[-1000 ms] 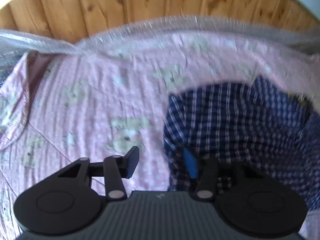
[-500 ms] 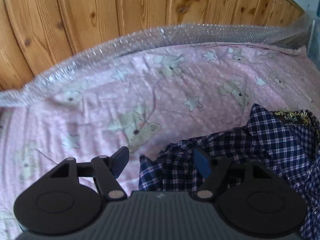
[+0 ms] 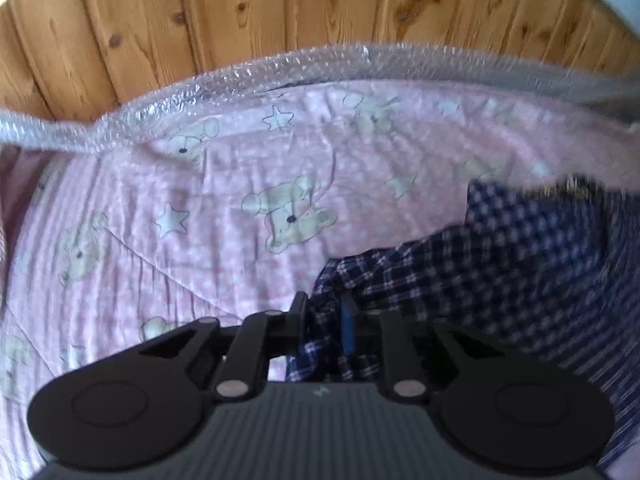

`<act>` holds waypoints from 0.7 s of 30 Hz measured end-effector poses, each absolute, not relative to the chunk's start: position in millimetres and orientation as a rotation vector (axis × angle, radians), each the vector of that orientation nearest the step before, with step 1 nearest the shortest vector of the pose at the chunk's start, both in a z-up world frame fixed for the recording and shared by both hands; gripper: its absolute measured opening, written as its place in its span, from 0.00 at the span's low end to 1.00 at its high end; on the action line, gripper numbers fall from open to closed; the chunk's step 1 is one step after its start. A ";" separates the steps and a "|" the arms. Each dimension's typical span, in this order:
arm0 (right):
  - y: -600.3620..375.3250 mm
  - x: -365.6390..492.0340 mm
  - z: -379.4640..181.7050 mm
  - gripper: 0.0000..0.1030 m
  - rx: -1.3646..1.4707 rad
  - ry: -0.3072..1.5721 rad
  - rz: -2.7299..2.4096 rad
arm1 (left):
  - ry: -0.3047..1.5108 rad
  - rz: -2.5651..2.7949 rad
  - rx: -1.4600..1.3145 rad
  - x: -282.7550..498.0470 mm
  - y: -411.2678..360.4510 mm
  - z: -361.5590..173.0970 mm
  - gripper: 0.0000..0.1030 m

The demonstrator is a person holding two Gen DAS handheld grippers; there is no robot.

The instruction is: Fold clothes

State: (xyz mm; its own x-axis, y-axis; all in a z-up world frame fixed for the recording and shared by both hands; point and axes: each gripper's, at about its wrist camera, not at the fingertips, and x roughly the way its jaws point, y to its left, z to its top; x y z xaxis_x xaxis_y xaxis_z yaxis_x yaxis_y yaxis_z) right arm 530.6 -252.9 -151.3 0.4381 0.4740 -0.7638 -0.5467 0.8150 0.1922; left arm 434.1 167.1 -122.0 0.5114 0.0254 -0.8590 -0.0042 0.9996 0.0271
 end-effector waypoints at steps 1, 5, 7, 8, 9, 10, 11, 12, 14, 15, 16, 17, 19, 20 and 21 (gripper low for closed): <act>-245.8 540.2 -159.0 0.03 -0.106 0.942 0.626 | 1.026 0.028 0.033 434.1 166.0 -122.0 0.24; -234.3 542.9 -159.2 0.32 -0.129 0.939 0.541 | 0.936 0.011 -0.073 412.5 180.0 -88.4 0.23; -249.9 508.9 -125.8 0.33 -0.059 0.813 0.450 | 0.887 -0.045 -0.131 387.3 181.5 -67.4 0.25; -258.3 486.7 -110.6 0.34 -0.020 0.755 0.435 | 0.863 -0.073 -0.160 374.6 182.1 -57.0 0.29; -265.9 462.6 -97.6 0.34 0.016 0.706 0.441 | 0.865 -0.105 -0.168 364.6 178.1 -55.1 0.34; -268.3 441.2 -94.2 0.34 0.042 0.699 0.466 | 0.888 -0.131 -0.164 357.7 171.8 -61.9 0.36; -267.3 421.8 -97.2 0.34 0.061 0.721 0.503 | 0.912 -0.156 -0.158 351.0 165.5 -68.9 0.36; -262.1 404.7 -109.1 0.31 0.056 0.768 0.544 | 0.950 -0.167 -0.151 348.5 159.9 -81.5 0.36; -247.4 387.0 -147.5 0.30 -0.020 0.875 0.581 | 1.020 -0.149 -0.097 348.1 152.7 -109.1 0.36; -244.7 382.4 -170.1 0.29 -0.071 0.921 0.579 | 1.047 -0.135 -0.058 348.2 149.7 -121.9 0.36; -249.0 377.6 -184.5 0.25 -0.094 0.916 0.586 | 1.047 -0.132 -0.051 348.0 149.8 -124.6 0.36; -257.0 376.6 -187.5 0.25 -0.079 0.909 0.596 | 1.047 -0.130 -0.044 347.8 149.9 -127.0 0.36; -268.1 380.1 -185.9 0.18 -0.060 0.937 0.605 | 1.060 -0.128 -0.010 351.3 146.2 -126.2 0.39; -267.8 381.7 -184.1 0.17 -0.087 0.956 0.606 | 1.064 -0.121 0.002 351.2 144.7 -125.4 0.41; -267.1 383.3 -182.3 0.17 -0.107 0.969 0.612 | 1.068 -0.115 0.014 350.9 143.1 -124.5 0.43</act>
